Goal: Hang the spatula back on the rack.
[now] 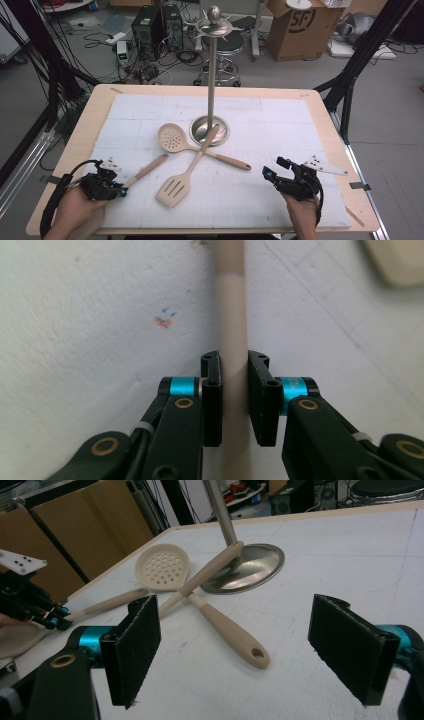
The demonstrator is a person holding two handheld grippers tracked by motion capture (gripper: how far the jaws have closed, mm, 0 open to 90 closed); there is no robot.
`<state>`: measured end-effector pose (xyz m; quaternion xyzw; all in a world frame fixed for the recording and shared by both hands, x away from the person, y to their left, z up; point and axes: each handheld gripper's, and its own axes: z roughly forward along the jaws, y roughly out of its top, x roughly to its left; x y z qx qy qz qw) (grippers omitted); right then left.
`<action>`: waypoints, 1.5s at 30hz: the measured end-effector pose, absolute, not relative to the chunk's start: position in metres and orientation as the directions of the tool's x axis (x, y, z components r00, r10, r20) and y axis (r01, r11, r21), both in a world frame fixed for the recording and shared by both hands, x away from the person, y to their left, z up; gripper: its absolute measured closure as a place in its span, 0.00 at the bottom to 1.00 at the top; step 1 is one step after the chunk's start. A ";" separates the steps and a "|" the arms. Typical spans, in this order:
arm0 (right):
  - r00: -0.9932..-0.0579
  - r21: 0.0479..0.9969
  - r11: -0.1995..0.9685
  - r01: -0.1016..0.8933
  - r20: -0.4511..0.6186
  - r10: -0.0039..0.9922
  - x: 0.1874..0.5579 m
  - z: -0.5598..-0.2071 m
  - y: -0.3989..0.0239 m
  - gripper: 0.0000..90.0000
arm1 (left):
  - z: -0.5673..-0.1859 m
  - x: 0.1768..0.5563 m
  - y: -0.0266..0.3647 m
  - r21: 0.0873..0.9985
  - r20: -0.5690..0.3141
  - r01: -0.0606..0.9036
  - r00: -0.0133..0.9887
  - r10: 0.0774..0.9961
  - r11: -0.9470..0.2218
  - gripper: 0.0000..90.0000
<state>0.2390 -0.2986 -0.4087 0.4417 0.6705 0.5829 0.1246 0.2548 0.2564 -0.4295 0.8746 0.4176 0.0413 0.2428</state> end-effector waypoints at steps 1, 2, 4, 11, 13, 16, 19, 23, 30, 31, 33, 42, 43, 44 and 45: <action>-0.579 0.893 -0.070 0.445 0.347 0.738 0.239 -0.409 -0.299 0.22 | -0.430 0.255 0.259 0.468 -0.145 0.707 0.653 0.743 -0.530 0.87; -0.577 0.892 -0.071 0.446 0.348 0.739 0.239 -0.409 -0.299 0.22 | -0.430 0.256 0.261 0.471 -0.157 0.711 0.650 0.744 -0.522 0.87; -0.576 0.891 -0.073 0.447 0.349 0.739 0.239 -0.409 -0.300 0.22 | -0.431 0.256 0.262 0.474 -0.172 0.715 0.647 0.743 -0.513 0.87; -0.576 0.891 -0.071 0.448 0.348 0.740 0.239 -0.409 -0.300 0.22 | -0.430 0.257 0.275 0.497 -0.281 0.756 0.605 0.745 -0.426 0.87; -0.574 0.890 -0.071 0.450 0.349 0.740 0.239 -0.409 -0.300 0.22 | -0.428 0.256 0.279 0.516 -0.309 0.760 0.596 0.741 -0.396 0.87; -0.576 0.891 -0.068 0.449 0.346 0.741 0.239 -0.410 -0.299 0.22 | -0.425 0.255 0.282 0.546 -0.349 0.762 0.584 0.732 -0.347 0.87; -0.576 0.891 -0.069 0.448 0.347 0.740 0.239 -0.409 -0.298 0.22 | -0.422 0.255 0.283 0.587 -0.403 0.759 0.575 0.712 -0.282 0.87; -0.574 0.891 -0.073 0.449 0.350 0.741 0.239 -0.409 -0.299 0.22 | -0.413 0.256 0.281 0.642 -0.439 0.738 0.577 0.689 -0.209 0.87; -0.572 0.890 -0.076 0.449 0.352 0.741 0.238 -0.409 -0.300 0.22 | -0.397 0.258 0.267 0.725 -0.461 0.675 0.621 0.634 -0.135 0.87; -0.573 0.893 -0.076 0.444 0.348 0.742 0.239 -0.409 -0.301 0.22 | -0.395 0.258 0.263 0.742 -0.454 0.656 0.642 0.618 -0.136 0.87; -0.573 0.893 -0.076 0.443 0.348 0.742 0.239 -0.409 -0.301 0.22 | -0.392 0.260 0.255 0.765 -0.450 0.633 0.659 0.602 -0.121 0.87; -0.573 0.891 -0.082 0.446 0.354 0.739 0.238 -0.409 -0.301 0.22 | -0.380 0.273 0.221 0.825 -0.458 0.565 0.687 0.564 -0.019 0.87; -0.576 0.893 -0.080 0.443 0.352 0.738 0.238 -0.409 -0.302 0.22 | -0.378 0.274 0.218 0.831 -0.457 0.556 0.692 0.559 -0.009 0.87; -0.575 0.893 -0.081 0.443 0.352 0.738 0.238 -0.409 -0.302 0.22 | -0.376 0.275 0.215 0.836 -0.458 0.549 0.696 0.553 0.002 0.87; -0.575 0.894 -0.083 0.440 0.352 0.738 0.238 -0.409 -0.302 0.22 | -0.374 0.275 0.213 0.840 -0.460 0.543 0.699 0.548 0.012 0.87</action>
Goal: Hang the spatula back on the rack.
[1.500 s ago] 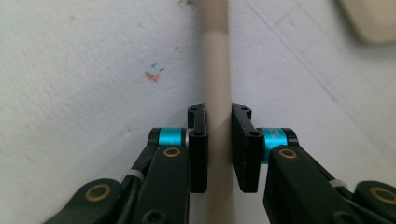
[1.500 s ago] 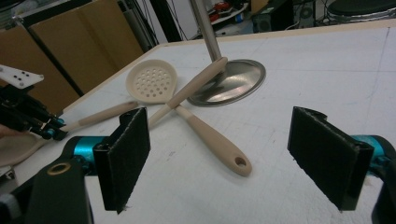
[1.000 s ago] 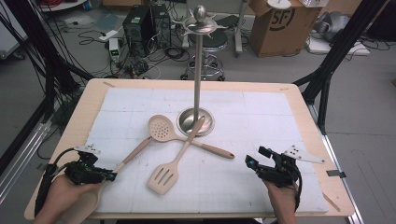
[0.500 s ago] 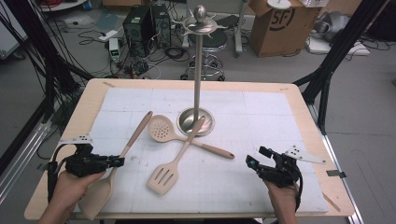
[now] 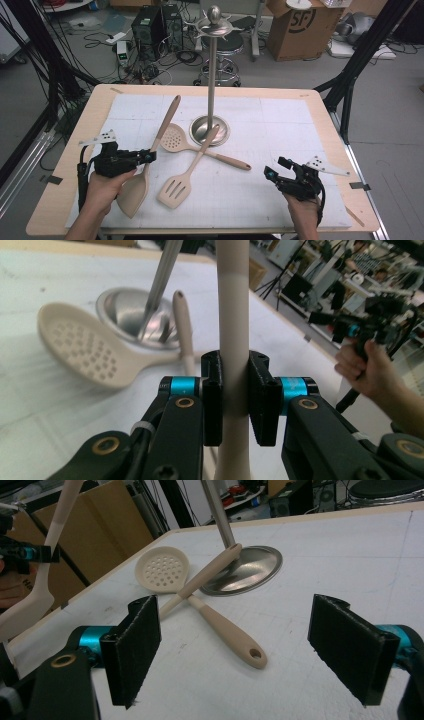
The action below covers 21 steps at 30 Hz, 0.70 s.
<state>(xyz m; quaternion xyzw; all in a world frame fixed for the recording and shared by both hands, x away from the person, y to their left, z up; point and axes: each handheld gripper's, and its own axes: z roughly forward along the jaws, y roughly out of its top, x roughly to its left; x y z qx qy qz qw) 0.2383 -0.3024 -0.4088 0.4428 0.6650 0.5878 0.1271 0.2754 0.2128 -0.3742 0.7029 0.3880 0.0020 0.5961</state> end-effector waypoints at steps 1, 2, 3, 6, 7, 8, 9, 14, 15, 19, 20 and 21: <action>-0.574 0.892 -0.085 0.443 0.355 0.738 0.238 -0.409 -0.303 0.22 | -0.373 0.276 0.210 0.844 -0.462 0.536 0.701 0.544 0.025 0.87; -0.574 0.893 -0.086 0.442 0.355 0.738 0.238 -0.408 -0.303 0.22 | -0.371 0.278 0.208 0.849 -0.460 0.528 0.705 0.540 0.035 0.87; -0.575 0.893 -0.085 0.442 0.355 0.737 0.238 -0.408 -0.303 0.22 | -0.370 0.278 0.206 0.851 -0.464 0.523 0.705 0.536 0.049 0.87; -0.576 0.892 -0.086 0.443 0.357 0.735 0.238 -0.409 -0.302 0.22 | -0.367 0.280 0.201 0.870 -0.458 0.485 0.720 0.522 0.095 0.87; -0.576 0.892 -0.087 0.444 0.359 0.735 0.238 -0.409 -0.302 0.22 | -0.366 0.281 0.198 0.875 -0.456 0.472 0.725 0.516 0.109 0.87; -0.575 0.891 -0.088 0.445 0.360 0.735 0.238 -0.409 -0.302 0.22 | -0.364 0.281 0.196 0.882 -0.447 0.457 0.730 0.517 0.116 0.87; -0.576 0.892 -0.087 0.443 0.358 0.735 0.238 -0.409 -0.302 0.22 | -0.362 0.281 0.194 0.885 -0.443 0.448 0.731 0.520 0.125 0.87; -0.575 0.892 -0.089 0.443 0.359 0.735 0.238 -0.409 -0.304 0.22 | -0.351 0.290 0.186 0.906 -0.415 0.390 0.743 0.526 0.163 0.87; -0.575 0.892 -0.090 0.443 0.360 0.735 0.238 -0.409 -0.304 0.22 | -0.348 0.292 0.185 0.910 -0.408 0.378 0.745 0.527 0.171 0.87; -0.573 0.891 -0.092 0.445 0.362 0.736 0.238 -0.410 -0.304 0.22 | -0.336 0.295 0.179 0.929 -0.370 0.311 0.772 0.517 0.200 0.87; -0.569 0.888 -0.095 0.450 0.367 0.736 0.238 -0.410 -0.304 0.22 | -0.333 0.296 0.177 0.935 -0.355 0.290 0.780 0.516 0.205 0.87; -0.569 0.888 -0.094 0.451 0.367 0.736 0.238 -0.410 -0.305 0.22 | -0.329 0.296 0.174 0.942 -0.336 0.267 0.787 0.517 0.205 0.87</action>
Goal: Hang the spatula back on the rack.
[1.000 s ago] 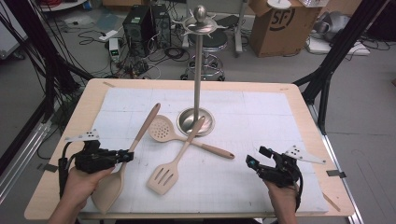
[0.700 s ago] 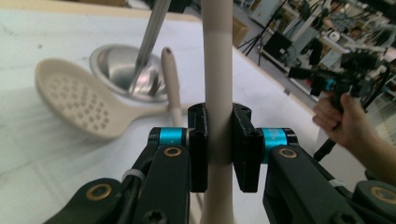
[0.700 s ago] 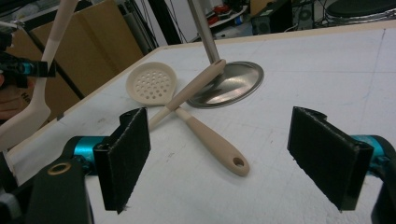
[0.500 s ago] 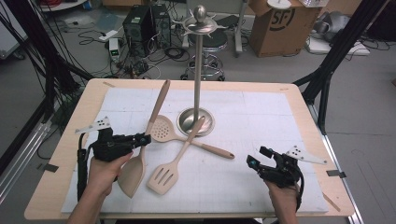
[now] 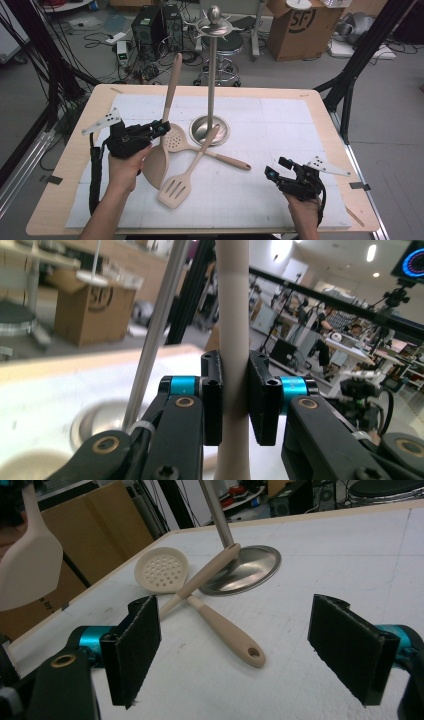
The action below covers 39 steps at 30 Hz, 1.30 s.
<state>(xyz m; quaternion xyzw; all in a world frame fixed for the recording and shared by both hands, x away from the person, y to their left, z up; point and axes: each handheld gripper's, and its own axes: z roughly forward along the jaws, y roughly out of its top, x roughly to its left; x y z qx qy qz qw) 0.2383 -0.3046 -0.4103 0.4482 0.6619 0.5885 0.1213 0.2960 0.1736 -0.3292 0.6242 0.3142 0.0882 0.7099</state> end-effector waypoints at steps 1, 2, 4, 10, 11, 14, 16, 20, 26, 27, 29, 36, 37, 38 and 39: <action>-0.570 0.888 -0.094 0.449 0.366 0.736 0.238 -0.410 -0.305 0.22 | -0.327 0.296 0.172 0.945 -0.325 0.254 0.793 0.516 0.205 0.87; -0.571 0.890 -0.094 0.447 0.364 0.736 0.238 -0.410 -0.305 0.22 | -0.325 0.297 0.169 0.947 -0.318 0.243 0.797 0.514 0.208 0.87; -0.574 0.890 -0.094 0.445 0.364 0.734 0.238 -0.410 -0.305 0.22 | -0.322 0.299 0.165 0.950 -0.309 0.230 0.801 0.512 0.213 0.87; -0.571 0.891 -0.098 0.443 0.364 0.735 0.238 -0.410 -0.307 0.22 | -0.318 0.307 0.155 0.953 -0.297 0.211 0.801 0.521 0.218 0.87; -0.570 0.890 -0.102 0.445 0.369 0.734 0.238 -0.410 -0.307 0.22 | -0.318 0.309 0.154 0.950 -0.303 0.211 0.803 0.513 0.231 0.87; -0.570 0.892 -0.103 0.440 0.366 0.735 0.238 -0.410 -0.308 0.22 | -0.316 0.314 0.152 0.944 -0.315 0.211 0.805 0.503 0.254 0.87; -0.570 0.890 -0.106 0.443 0.370 0.734 0.237 -0.410 -0.308 0.22 | -0.314 0.315 0.150 0.947 -0.307 0.205 0.809 0.501 0.249 0.87; -0.568 0.890 -0.110 0.443 0.374 0.733 0.237 -0.409 -0.309 0.22 | -0.310 0.319 0.143 0.951 -0.297 0.203 0.811 0.504 0.234 0.87; -0.567 0.893 -0.116 0.436 0.372 0.734 0.236 -0.408 -0.311 0.22 | -0.310 0.324 0.141 0.950 -0.302 0.212 0.801 0.516 0.228 0.87; -0.569 0.894 -0.115 0.432 0.369 0.735 0.236 -0.409 -0.311 0.22 | -0.311 0.325 0.141 0.951 -0.300 0.213 0.801 0.518 0.223 0.87; -0.566 0.892 -0.117 0.436 0.373 0.735 0.236 -0.408 -0.312 0.22 | -0.312 0.326 0.141 0.951 -0.304 0.219 0.801 0.516 0.221 0.87; -0.565 0.892 -0.119 0.436 0.374 0.735 0.235 -0.408 -0.312 0.22 | -0.316 0.332 0.137 0.949 -0.313 0.235 0.798 0.515 0.212 0.87; -0.566 0.893 -0.119 0.435 0.374 0.735 0.235 -0.408 -0.312 0.22 | -0.317 0.333 0.137 0.949 -0.313 0.237 0.799 0.514 0.210 0.87; -0.566 0.892 -0.119 0.436 0.374 0.735 0.235 -0.408 -0.312 0.22 | -0.318 0.334 0.136 0.949 -0.311 0.234 0.798 0.516 0.210 0.87; -0.567 0.893 -0.119 0.435 0.374 0.734 0.235 -0.408 -0.312 0.22 | -0.318 0.334 0.136 0.949 -0.310 0.234 0.799 0.514 0.209 0.87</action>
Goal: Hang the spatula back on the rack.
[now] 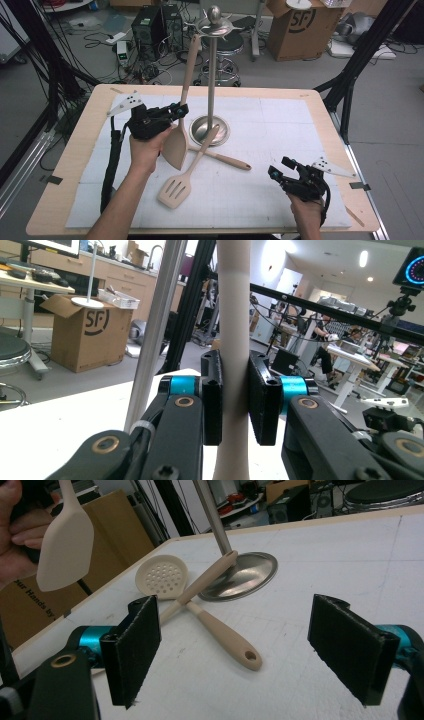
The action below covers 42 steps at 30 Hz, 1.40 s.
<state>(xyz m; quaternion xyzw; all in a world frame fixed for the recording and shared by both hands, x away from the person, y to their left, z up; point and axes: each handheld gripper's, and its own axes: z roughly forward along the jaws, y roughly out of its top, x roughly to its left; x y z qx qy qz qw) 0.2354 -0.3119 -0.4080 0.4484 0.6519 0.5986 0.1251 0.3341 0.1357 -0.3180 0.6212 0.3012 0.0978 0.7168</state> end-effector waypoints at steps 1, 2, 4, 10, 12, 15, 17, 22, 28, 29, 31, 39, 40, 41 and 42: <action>-0.566 0.892 -0.119 0.437 0.375 0.734 0.235 -0.408 -0.312 0.22 | -0.319 0.335 0.135 0.949 -0.312 0.235 0.799 0.514 0.211 0.87; -0.566 0.892 -0.119 0.436 0.375 0.734 0.235 -0.408 -0.312 0.22 | -0.320 0.336 0.135 0.948 -0.315 0.239 0.801 0.510 0.212 0.87; -0.567 0.892 -0.118 0.436 0.373 0.734 0.235 -0.408 -0.312 0.22 | -0.322 0.340 0.132 0.941 -0.335 0.258 0.811 0.480 0.220 0.87; -0.568 0.894 -0.118 0.433 0.372 0.734 0.235 -0.408 -0.312 0.22 | -0.327 0.350 0.129 0.924 -0.379 0.301 0.800 0.466 0.235 0.84; -0.565 0.892 -0.120 0.436 0.375 0.735 0.235 -0.408 -0.313 0.22 | -0.328 0.350 0.130 0.923 -0.382 0.303 0.798 0.466 0.237 0.84; -0.565 0.891 -0.118 0.437 0.375 0.735 0.236 -0.409 -0.313 0.22 | -0.327 0.351 0.132 0.919 -0.389 0.301 0.794 0.467 0.255 0.74; -0.566 0.892 -0.116 0.437 0.373 0.735 0.236 -0.409 -0.312 0.22 | -0.326 0.351 0.134 0.922 -0.384 0.293 0.786 0.485 0.254 0.65; -0.567 0.894 -0.116 0.433 0.371 0.736 0.235 -0.409 -0.311 0.22 | -0.326 0.345 0.139 0.928 -0.370 0.291 0.780 0.505 0.231 0.59; -0.567 0.893 -0.115 0.435 0.371 0.736 0.235 -0.409 -0.311 0.22 | -0.329 0.339 0.151 0.922 -0.385 0.304 0.772 0.506 0.238 0.52; -0.568 0.893 -0.117 0.435 0.373 0.734 0.235 -0.409 -0.310 0.22 | -0.330 0.338 0.153 0.923 -0.383 0.303 0.766 0.516 0.236 0.48; -0.566 0.892 -0.118 0.436 0.373 0.735 0.235 -0.409 -0.310 0.22 | -0.331 0.335 0.157 0.924 -0.381 0.301 0.768 0.515 0.236 0.46; -0.563 0.892 -0.118 0.437 0.374 0.737 0.235 -0.409 -0.309 0.22 | -0.342 0.317 0.173 0.934 -0.356 0.306 0.765 0.537 0.184 0.43; -0.564 0.892 -0.116 0.436 0.371 0.738 0.235 -0.410 -0.309 0.22 | -0.344 0.315 0.174 0.934 -0.356 0.307 0.764 0.538 0.182 0.43; -0.563 0.891 -0.116 0.438 0.373 0.738 0.235 -0.410 -0.309 0.22 | -0.346 0.313 0.177 0.936 -0.350 0.304 0.762 0.545 0.176 0.43; -0.564 0.892 -0.114 0.438 0.371 0.738 0.235 -0.410 -0.309 0.22 | -0.347 0.312 0.179 0.935 -0.352 0.307 0.759 0.548 0.176 0.43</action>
